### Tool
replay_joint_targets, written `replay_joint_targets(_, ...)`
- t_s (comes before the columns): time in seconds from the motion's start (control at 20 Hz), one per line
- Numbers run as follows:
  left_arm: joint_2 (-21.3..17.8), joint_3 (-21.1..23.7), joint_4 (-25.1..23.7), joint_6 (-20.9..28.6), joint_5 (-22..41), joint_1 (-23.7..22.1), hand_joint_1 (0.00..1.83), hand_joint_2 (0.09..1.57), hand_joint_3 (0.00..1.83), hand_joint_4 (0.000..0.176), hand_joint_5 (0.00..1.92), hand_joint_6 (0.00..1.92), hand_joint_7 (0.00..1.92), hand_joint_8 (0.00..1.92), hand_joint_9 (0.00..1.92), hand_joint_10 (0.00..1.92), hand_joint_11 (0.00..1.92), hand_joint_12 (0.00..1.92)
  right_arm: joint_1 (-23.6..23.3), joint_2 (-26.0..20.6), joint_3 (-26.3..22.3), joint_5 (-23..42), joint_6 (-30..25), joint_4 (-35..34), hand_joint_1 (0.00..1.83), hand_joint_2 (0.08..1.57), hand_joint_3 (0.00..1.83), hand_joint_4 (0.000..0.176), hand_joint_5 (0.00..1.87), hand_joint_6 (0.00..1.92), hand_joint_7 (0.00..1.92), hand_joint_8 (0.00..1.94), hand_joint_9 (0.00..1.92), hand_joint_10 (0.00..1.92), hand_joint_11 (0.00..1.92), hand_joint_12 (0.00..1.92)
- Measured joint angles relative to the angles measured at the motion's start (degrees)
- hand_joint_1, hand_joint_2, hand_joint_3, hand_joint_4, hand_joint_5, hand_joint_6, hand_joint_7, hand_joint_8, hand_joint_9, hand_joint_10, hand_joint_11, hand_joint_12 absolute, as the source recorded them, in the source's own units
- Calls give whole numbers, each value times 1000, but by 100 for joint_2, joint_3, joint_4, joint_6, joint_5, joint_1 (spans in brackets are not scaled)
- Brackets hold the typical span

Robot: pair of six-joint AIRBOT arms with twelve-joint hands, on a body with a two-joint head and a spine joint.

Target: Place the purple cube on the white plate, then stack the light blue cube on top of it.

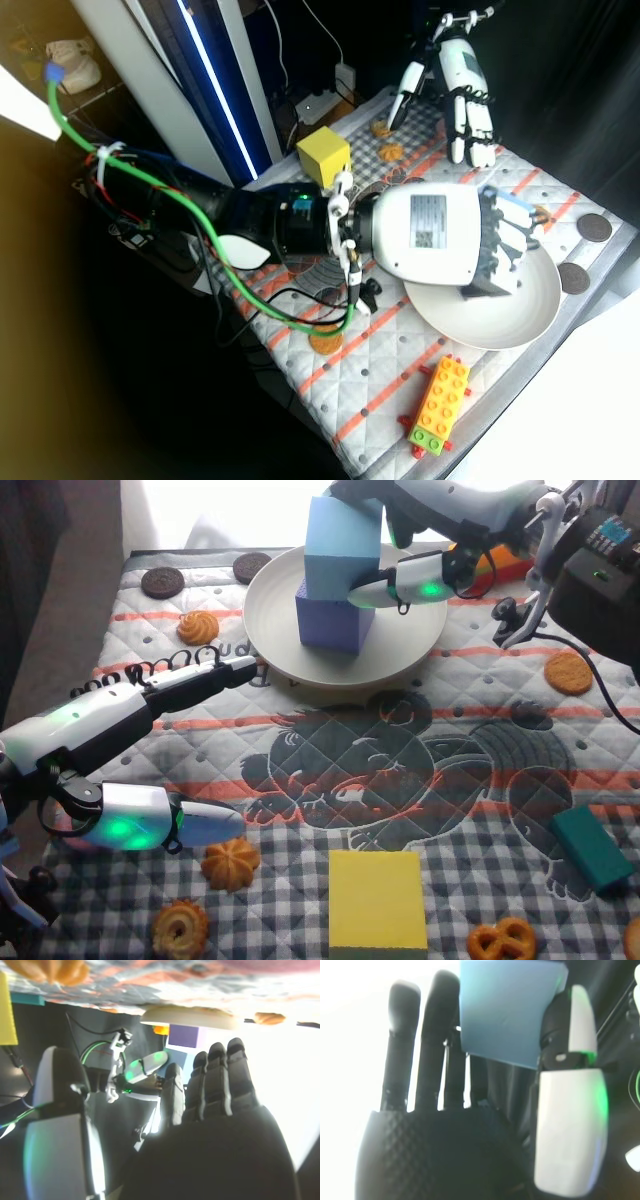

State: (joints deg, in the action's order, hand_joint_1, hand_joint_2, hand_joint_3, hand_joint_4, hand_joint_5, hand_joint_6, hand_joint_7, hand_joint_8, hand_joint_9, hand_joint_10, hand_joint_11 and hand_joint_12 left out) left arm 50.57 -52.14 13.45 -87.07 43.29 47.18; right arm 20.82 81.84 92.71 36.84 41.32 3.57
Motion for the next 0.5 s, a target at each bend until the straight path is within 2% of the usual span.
replay_joint_targets(0.05,0,0,2,0,2,0,849,926,0,176,105,0,74,3,67,7,0,0,0,22,17,-44,0,-24,1266,1096,0,0,987,787,1080,1046,1037,1178,901,1601)
replay_joint_targets(0.15,7,-24,-15,7,-4,0,825,938,4,176,108,2,83,5,83,11,0,0,0,48,17,-50,-2,-26,1241,1092,0,0,978,914,1097,892,1021,863,763,1426)
replay_joint_targets(0.2,7,-24,-2,17,2,2,829,945,6,176,105,1,79,3,82,10,0,0,0,68,17,-52,-4,-28,1229,1097,1,19,984,968,1065,873,968,711,575,1398)
replay_joint_targets(0.25,7,-26,-11,39,0,0,820,948,7,176,86,0,71,0,59,2,0,0,0,76,17,-55,-15,-26,1223,1108,0,17,1024,874,982,1033,906,811,550,1519)
replay_joint_targets(0.3,20,-46,-44,90,-2,0,863,944,3,176,82,0,74,2,47,0,0,0,0,76,17,-55,-15,-24,1224,1105,0,17,1024,856,992,1033,915,814,592,1462)
replay_joint_targets(0.35,42,-72,-101,219,-2,0,882,933,0,176,94,5,83,5,54,4,0,0,0,79,31,-61,-15,-15,1221,1108,1,27,1025,910,974,1001,889,630,510,1294)
replay_joint_targets(0.4,59,-109,-153,378,-4,0,880,930,0,176,104,9,85,5,56,4,0,0,0,81,39,-72,-17,-20,1221,1105,0,35,1006,944,1012,935,972,478,559,1227)
replay_joint_targets(0.45,111,-188,-212,577,-7,0,869,936,0,176,105,8,71,0,50,2,0,0,0,81,55,-90,-28,-39,1250,1106,1,0,984,812,1035,1061,992,867,738,1578)
replay_joint_targets(0.5,111,-210,-212,640,-20,0,858,937,1,176,107,7,71,1,57,4,0,0,-20,92,72,-118,-35,-37,1258,1120,3,0,890,903,1058,1057,989,934,774,1596)
